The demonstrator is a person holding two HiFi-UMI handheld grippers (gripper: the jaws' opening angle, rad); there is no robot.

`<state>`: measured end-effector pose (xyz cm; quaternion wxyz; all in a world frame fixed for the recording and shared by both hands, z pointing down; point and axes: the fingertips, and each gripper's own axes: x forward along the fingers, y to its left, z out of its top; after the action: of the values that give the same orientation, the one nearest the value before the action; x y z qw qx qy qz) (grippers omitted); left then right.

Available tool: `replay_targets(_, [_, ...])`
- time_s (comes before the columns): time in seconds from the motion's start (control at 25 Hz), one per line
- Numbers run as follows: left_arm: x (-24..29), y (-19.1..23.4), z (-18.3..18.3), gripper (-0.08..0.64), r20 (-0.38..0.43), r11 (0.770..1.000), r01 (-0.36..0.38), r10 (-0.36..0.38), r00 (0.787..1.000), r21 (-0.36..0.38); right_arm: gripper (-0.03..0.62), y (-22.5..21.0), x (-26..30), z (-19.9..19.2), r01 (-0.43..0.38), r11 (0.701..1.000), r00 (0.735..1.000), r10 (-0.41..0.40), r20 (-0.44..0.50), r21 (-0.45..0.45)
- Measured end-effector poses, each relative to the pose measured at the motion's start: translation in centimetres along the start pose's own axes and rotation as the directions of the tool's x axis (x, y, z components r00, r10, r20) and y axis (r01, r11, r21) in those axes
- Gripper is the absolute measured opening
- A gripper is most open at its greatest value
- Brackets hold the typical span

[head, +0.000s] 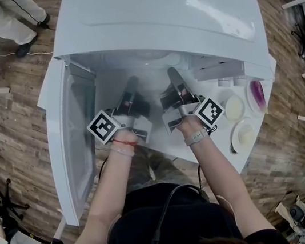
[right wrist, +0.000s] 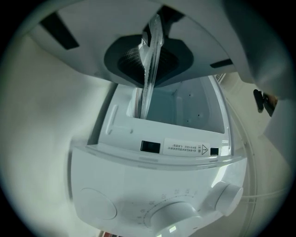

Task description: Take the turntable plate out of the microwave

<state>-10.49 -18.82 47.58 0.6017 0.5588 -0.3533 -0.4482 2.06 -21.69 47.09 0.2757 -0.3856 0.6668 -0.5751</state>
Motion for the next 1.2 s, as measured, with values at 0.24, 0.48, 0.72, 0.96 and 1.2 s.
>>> replay_targets(0.24, [-0.1, -0.3, 0.1, 0.034, 0.012, 1.0, -0.001, 0.001, 1.0, -0.013, 0.049, 0.5, 0.2, -0.1, -0.035, 0.999, 0.999, 0.035, -0.008, 0.003])
replay_targets(0.48, [-0.7, -0.3, -0.1, 0.034, 0.008, 1.0, -0.002, 0.002, 1.0, -0.002, 0.049, 0.5, -0.4, -0.4, -0.044, 0.999, 0.999, 0.044, -0.011, 0.004])
replay_targets(0.72, [-1.2, -1.0, -0.5, 0.034, 0.005, 1.0, 0.002, -0.002, 1.0, 0.019, 0.049, 1.0, -1.0, -0.7, -0.059, 0.998, 0.998, 0.059, -0.014, 0.013])
replay_targets(0.96, [-2.5, -1.1, -1.1, 0.034, 0.016, 1.0, 0.002, -0.002, 1.0, 0.022, 0.049, 1.1, -2.0, -1.3, -0.061, 0.998, 0.998, 0.061, -0.028, 0.01])
replay_targets(1.2, [-4.3, 0.0, -1.8, 0.034, 0.015, 1.0, 0.02, -0.021, 1.0, 0.016, 0.049, 1.4, -3.4, -1.8, -0.07, 0.998, 0.997, 0.07, -0.038, 0.009])
